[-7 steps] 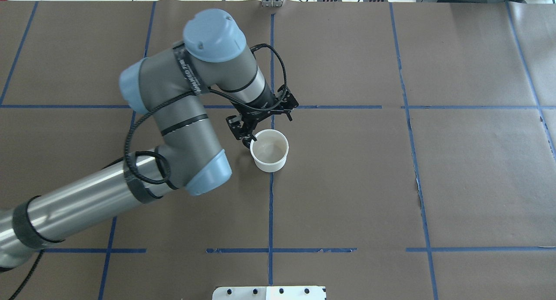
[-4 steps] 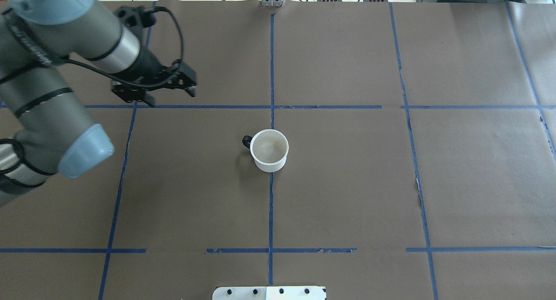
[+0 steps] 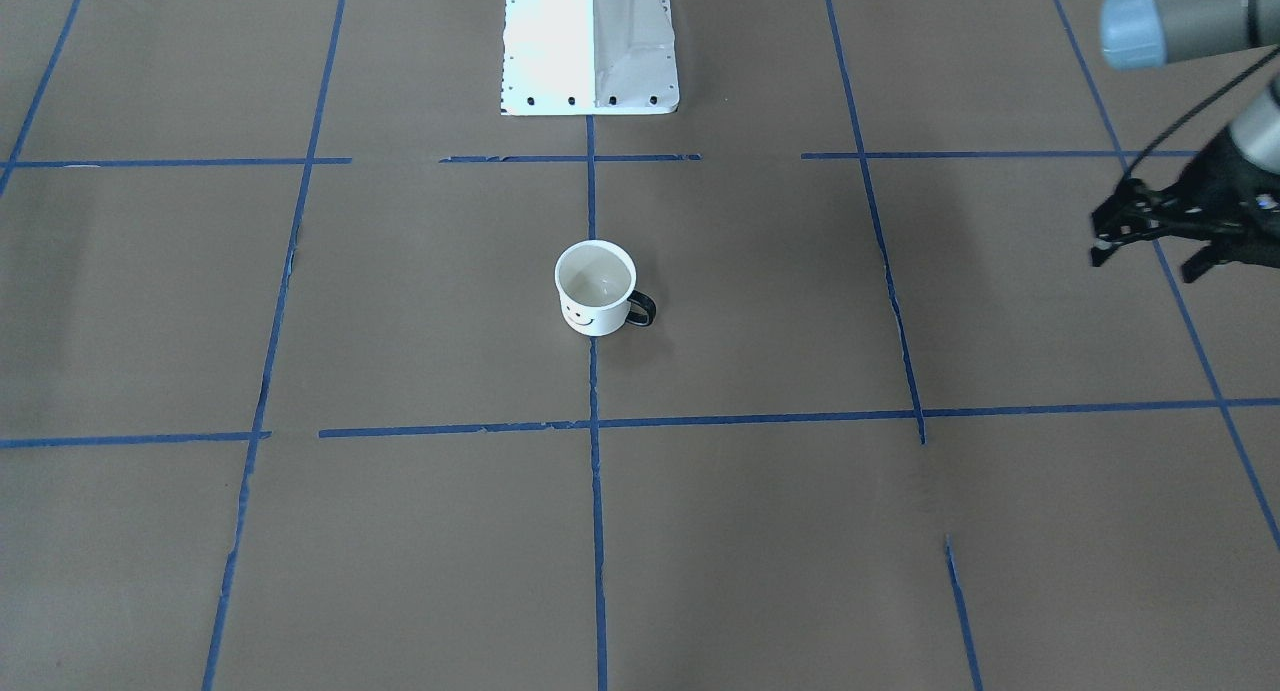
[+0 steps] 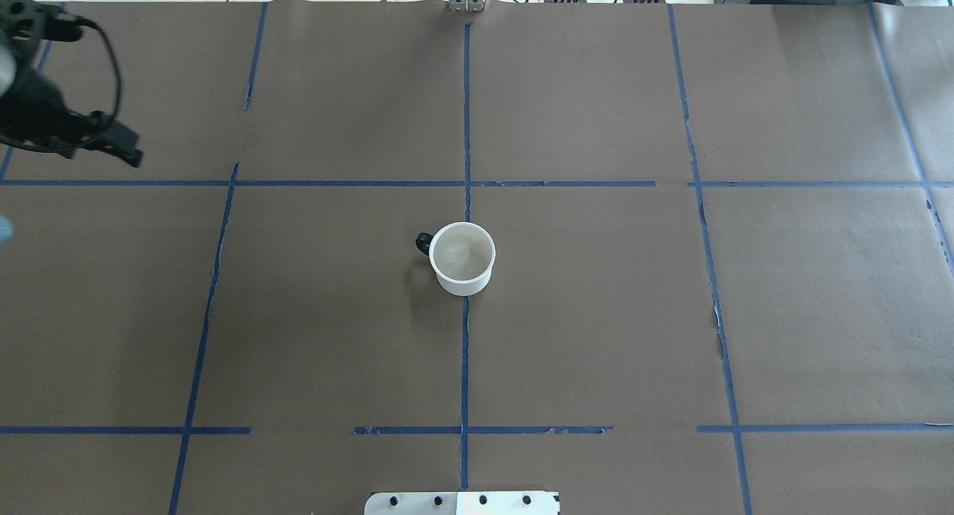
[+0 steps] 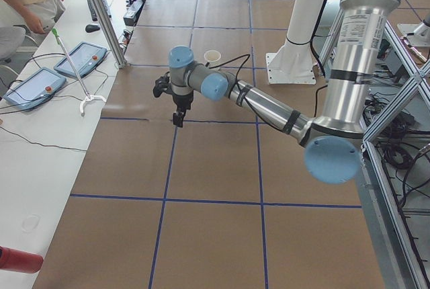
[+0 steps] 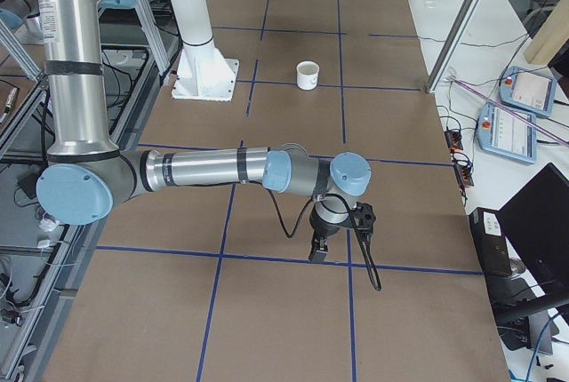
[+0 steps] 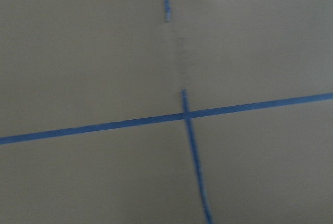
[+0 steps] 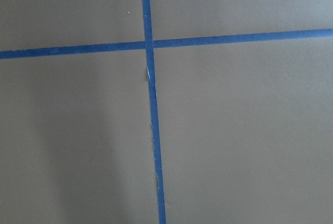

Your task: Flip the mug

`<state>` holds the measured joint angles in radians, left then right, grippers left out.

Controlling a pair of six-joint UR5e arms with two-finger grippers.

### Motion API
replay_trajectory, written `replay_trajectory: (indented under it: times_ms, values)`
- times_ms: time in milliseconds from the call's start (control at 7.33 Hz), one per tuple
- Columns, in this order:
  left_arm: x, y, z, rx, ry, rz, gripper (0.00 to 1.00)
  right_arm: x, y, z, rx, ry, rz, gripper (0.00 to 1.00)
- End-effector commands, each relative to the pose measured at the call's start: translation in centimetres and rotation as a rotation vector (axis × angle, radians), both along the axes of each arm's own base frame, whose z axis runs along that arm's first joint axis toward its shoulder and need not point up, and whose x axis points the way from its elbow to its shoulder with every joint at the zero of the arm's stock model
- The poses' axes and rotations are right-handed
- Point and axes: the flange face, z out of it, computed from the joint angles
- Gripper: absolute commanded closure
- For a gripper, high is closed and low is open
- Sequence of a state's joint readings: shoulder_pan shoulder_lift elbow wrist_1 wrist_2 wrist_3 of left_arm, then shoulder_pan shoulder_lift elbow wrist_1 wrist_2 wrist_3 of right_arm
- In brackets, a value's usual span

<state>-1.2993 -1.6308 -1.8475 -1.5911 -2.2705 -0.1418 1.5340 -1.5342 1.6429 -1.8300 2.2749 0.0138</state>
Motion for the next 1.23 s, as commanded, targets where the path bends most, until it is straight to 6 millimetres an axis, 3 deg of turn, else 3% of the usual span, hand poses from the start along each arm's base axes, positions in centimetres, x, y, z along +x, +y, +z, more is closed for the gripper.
replay_trajectory:
  times_ms: [0,136,273,545,955,1091]
  values:
    - [-13.4,2.6,12.8,-0.017,-0.061,0.001,0.00,0.0,0.0,0.0,0.000,0.000,0.000,0.00]
    - [-16.5,3.5,14.3,-0.031,-0.059,-0.038,0.00,0.0,0.0,0.0,0.000,0.000,0.000,0.00]
    - [-17.0,4.4,15.0,-0.053,-0.052,-0.052,0.00,0.0,0.0,0.0,0.000,0.000,0.000,0.00]
    - [-16.9,4.6,15.6,-0.087,-0.047,-0.056,0.00,0.0,0.0,0.0,0.000,0.000,0.000,0.00]
    - [-16.9,4.6,14.7,-0.136,-0.048,-0.139,0.00,0.0,0.0,0.0,0.000,0.000,0.000,0.00]
    - [-16.8,5.0,15.5,-0.150,-0.039,-0.137,0.00,0.0,0.1,0.1,-0.001,0.000,0.000,0.00]
